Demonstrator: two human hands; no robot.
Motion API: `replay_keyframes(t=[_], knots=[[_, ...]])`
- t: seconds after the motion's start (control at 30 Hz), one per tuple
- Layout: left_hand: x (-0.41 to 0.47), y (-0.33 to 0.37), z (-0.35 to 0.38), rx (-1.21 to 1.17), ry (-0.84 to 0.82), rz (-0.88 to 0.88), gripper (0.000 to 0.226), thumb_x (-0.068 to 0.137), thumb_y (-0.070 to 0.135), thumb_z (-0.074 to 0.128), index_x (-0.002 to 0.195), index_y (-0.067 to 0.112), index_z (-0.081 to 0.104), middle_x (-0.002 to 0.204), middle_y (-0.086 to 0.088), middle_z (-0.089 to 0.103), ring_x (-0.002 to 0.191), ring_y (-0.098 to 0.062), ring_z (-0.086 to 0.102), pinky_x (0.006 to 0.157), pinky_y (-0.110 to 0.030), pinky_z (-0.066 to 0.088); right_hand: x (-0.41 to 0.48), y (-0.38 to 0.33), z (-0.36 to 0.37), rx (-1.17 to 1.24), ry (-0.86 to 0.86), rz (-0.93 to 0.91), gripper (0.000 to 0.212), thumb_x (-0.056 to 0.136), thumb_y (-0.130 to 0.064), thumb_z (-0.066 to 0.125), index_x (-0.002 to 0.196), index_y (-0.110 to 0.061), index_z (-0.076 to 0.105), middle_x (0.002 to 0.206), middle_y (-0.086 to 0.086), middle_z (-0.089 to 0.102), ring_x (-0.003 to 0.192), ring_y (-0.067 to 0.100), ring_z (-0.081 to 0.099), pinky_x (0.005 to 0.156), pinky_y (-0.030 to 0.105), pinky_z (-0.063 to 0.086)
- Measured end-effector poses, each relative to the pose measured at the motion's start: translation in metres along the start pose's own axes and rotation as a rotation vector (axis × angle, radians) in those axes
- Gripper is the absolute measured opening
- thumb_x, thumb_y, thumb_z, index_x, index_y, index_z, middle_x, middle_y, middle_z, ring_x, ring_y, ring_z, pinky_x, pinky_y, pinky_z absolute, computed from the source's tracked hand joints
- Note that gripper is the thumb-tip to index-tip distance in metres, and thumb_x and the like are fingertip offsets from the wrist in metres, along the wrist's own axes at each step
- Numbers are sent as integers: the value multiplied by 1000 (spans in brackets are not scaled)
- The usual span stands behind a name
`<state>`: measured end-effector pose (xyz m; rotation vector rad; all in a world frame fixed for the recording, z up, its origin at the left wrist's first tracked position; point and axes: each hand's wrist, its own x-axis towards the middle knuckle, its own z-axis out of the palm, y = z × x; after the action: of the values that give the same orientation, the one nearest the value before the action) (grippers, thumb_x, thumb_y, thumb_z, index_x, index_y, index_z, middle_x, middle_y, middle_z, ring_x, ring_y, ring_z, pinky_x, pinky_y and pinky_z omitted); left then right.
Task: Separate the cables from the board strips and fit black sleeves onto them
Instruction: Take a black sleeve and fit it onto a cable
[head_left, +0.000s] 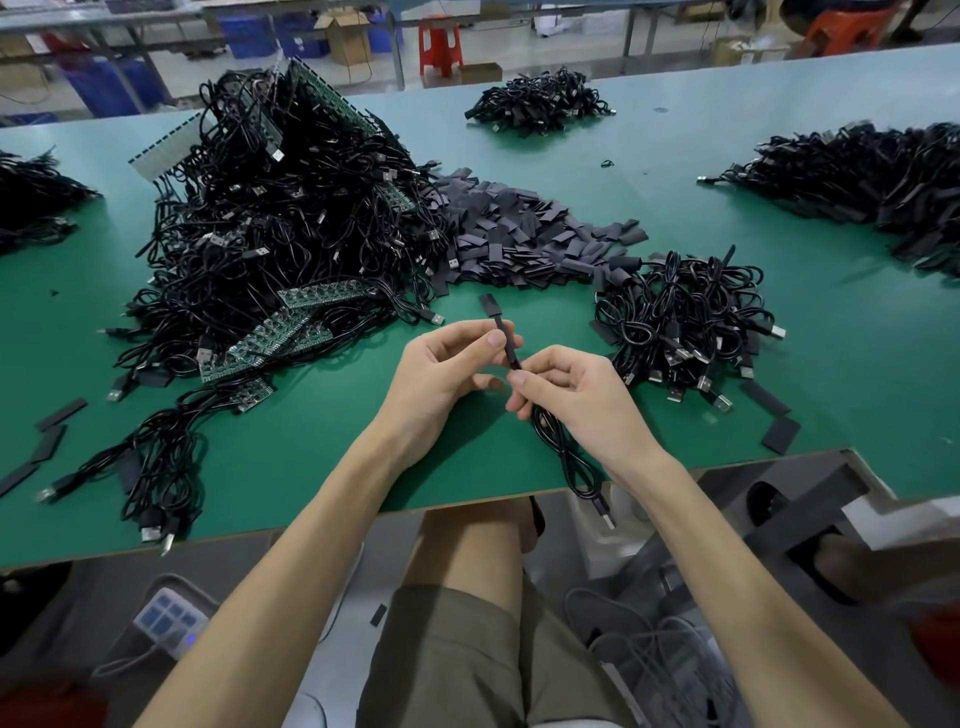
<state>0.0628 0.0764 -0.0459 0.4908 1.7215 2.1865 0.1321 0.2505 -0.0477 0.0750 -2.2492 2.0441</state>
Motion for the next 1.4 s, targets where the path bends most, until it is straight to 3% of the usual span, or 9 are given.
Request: replay_keyframes(t=[0.13,0.4,0.6,0.97,1.23,1.4], knots=[[0,-1,1,-19,19,-10,32,86,31,78,112,11,76,110,-10,75,100,-25,69,83,-38,59,0,1,1,-25,-14,7,10,96,-11,70,87,-7,68,74,8,76,63,15,66,67,20,52],[0,-2,1,-37,40,2,29,92,18,73,118,4,72,95,-12,72,88,-21,68,77,-32,57,-1,1,0,-42,-26,-4,10,98,-12,69,92,-3,69,74,7,75,63,14,65,68,23,52],[0,-4,2,-35,22,-19,33,93,17,70,123,2,70,95,-10,72,86,-17,66,80,-28,57,-1,0,2,-72,-1,4,13,101,-14,65,93,-4,68,71,2,74,61,11,64,58,16,46],[-3,-2,4,-20,12,-15,37,90,22,71,120,2,71,95,-9,73,84,-16,67,78,-24,55,-2,-2,3,-76,16,0,13,100,-13,65,89,-10,68,70,2,74,60,9,64,60,14,46],[-3,0,3,-43,4,13,37,90,17,73,126,10,68,106,-19,74,90,-23,70,78,-29,58,-1,0,1,-74,16,-6,11,99,-15,68,89,-12,69,74,5,76,63,13,67,66,25,53],[-3,-1,3,-40,43,8,25,93,12,70,118,7,72,107,-21,75,89,-22,72,76,-29,58,-1,1,2,-54,17,-4,12,98,-13,69,86,-11,68,73,6,76,61,12,66,62,17,49]])
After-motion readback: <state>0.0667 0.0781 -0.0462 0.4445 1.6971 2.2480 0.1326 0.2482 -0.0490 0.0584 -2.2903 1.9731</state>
